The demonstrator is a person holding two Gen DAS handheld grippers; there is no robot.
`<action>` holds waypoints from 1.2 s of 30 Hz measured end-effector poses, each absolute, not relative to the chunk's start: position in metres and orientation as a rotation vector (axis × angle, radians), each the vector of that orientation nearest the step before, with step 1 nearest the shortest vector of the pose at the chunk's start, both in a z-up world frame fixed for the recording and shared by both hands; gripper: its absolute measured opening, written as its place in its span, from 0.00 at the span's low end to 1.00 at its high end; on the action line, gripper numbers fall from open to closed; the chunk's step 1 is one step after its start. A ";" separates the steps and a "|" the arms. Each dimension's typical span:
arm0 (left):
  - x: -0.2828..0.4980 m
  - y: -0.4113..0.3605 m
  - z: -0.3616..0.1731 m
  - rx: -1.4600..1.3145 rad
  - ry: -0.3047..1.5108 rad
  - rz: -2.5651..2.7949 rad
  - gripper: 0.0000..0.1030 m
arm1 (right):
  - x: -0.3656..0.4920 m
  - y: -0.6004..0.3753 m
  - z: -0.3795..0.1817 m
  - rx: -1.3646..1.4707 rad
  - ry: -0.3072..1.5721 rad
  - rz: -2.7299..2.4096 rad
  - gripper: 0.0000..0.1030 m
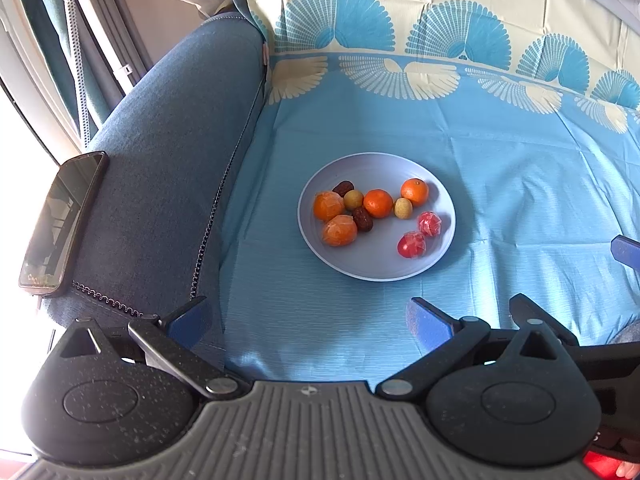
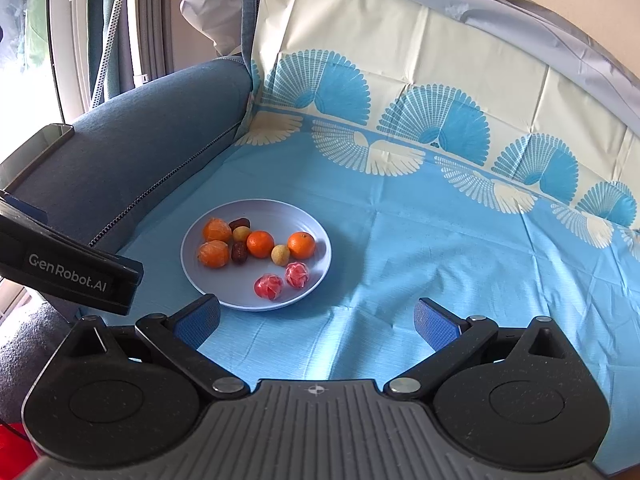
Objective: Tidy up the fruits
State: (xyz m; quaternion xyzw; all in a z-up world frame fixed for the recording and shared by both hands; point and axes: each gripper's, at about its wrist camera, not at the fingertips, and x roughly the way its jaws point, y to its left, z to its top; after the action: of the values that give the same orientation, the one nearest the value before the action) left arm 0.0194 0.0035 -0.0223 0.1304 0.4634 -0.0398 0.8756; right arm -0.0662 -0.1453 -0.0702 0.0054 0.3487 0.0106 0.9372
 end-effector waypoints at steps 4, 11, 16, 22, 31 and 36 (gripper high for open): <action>0.019 0.003 -0.022 0.273 0.966 -0.082 1.00 | -0.066 -0.146 -0.070 0.012 0.713 0.021 0.99; 0.020 0.004 -0.024 0.276 0.967 -0.078 1.00 | -0.066 -0.145 -0.070 0.010 0.714 0.024 0.99; 0.019 0.003 -0.024 0.278 0.967 -0.079 1.00 | -0.065 -0.146 -0.069 0.009 0.715 0.025 0.99; 0.019 0.003 -0.024 0.275 0.972 -0.075 1.00 | -0.065 -0.145 -0.070 0.011 0.716 0.023 0.99; 0.019 0.003 -0.024 0.279 0.969 -0.074 1.00 | -0.066 -0.144 -0.070 0.010 0.714 0.023 0.99; 0.019 0.002 -0.024 0.280 0.971 -0.069 1.00 | -0.066 -0.144 -0.069 0.010 0.714 0.023 0.99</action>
State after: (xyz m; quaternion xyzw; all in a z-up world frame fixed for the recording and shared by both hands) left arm 0.0193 0.0024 -0.0242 0.1341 0.4652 -0.0332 0.8743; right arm -0.0657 -0.1437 -0.0695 0.0047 0.3493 0.0111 0.9369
